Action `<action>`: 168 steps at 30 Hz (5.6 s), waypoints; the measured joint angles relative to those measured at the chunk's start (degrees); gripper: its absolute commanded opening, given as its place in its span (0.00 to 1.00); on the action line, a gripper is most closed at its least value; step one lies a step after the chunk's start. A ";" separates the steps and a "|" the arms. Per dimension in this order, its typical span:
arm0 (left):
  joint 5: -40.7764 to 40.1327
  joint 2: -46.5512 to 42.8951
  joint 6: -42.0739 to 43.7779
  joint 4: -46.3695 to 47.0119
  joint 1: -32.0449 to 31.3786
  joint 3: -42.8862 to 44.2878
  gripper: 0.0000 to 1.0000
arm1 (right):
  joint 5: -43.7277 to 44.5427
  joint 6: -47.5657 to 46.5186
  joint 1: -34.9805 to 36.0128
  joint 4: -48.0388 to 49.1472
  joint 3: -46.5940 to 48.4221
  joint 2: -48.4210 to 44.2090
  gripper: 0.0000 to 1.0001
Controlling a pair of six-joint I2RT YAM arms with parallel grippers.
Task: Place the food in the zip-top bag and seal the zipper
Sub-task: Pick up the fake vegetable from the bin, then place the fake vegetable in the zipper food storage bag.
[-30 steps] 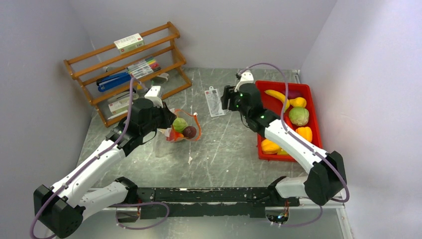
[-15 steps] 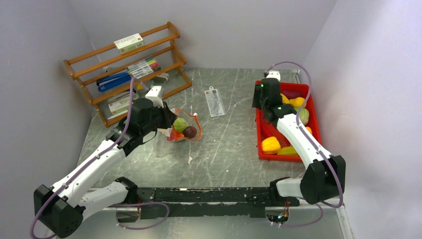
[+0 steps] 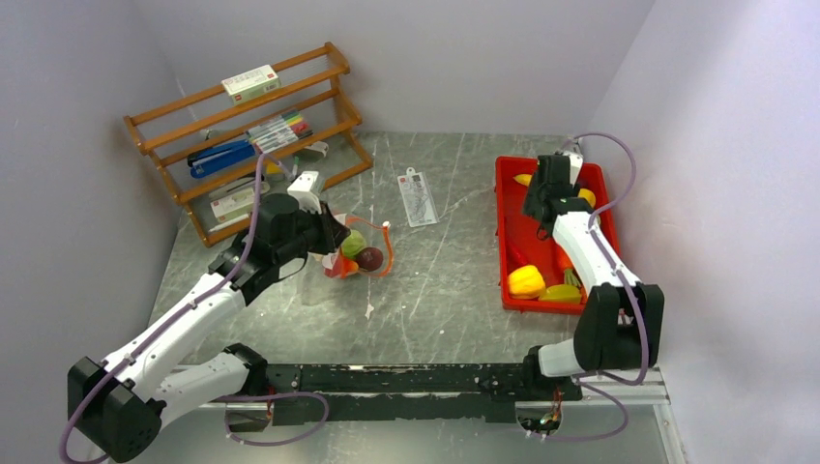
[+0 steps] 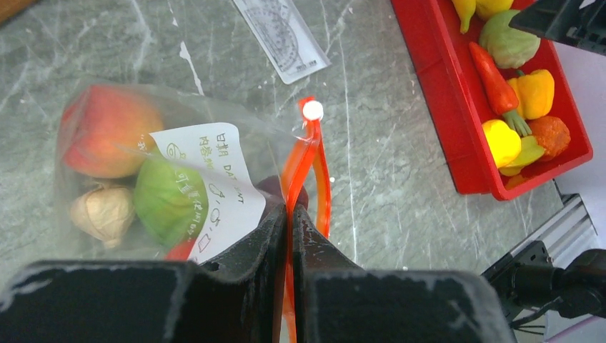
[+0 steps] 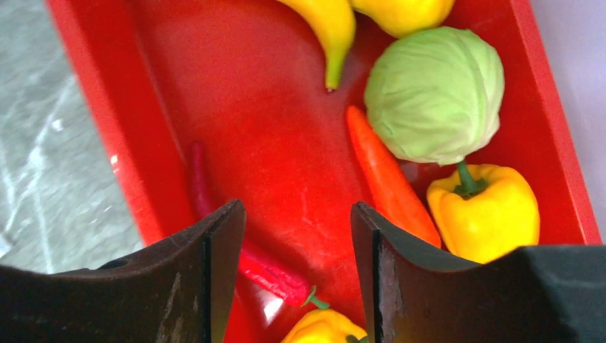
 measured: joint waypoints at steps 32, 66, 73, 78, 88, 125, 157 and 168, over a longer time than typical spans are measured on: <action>4.00 -0.79 -0.42 0.74 0.00 -1.31 0.07 | -9.97 -1.66 -4.00 -1.42 -7.50 3.78 0.53; 5.64 -1.40 -0.61 0.76 0.00 -1.31 0.07 | -13.60 -6.08 -1.79 -2.05 -5.66 13.03 0.38; 5.46 -1.42 -0.59 0.76 0.00 -1.31 0.07 | -11.08 -6.21 -1.73 -0.63 -5.09 13.03 0.30; 5.42 -1.42 -0.59 0.76 0.00 -1.31 0.07 | -9.05 -6.19 -1.70 0.87 -5.05 13.03 0.27; 5.05 -1.40 -0.59 0.74 0.00 -1.31 0.07 | -7.02 -5.73 -1.66 1.75 -4.94 11.34 0.23; 5.05 1.29 -2.14 0.70 0.00 -0.24 0.07 | -29.35 -15.76 28.59 25.73 -16.11 -18.80 0.21; 5.03 1.33 0.31 0.37 0.00 1.60 0.07 | -45.70 -20.50 46.71 9.68 -14.32 -11.15 0.22; 6.86 1.66 1.51 0.46 0.00 1.60 0.07 | -45.29 -19.52 47.19 10.45 -7.26 -3.37 0.24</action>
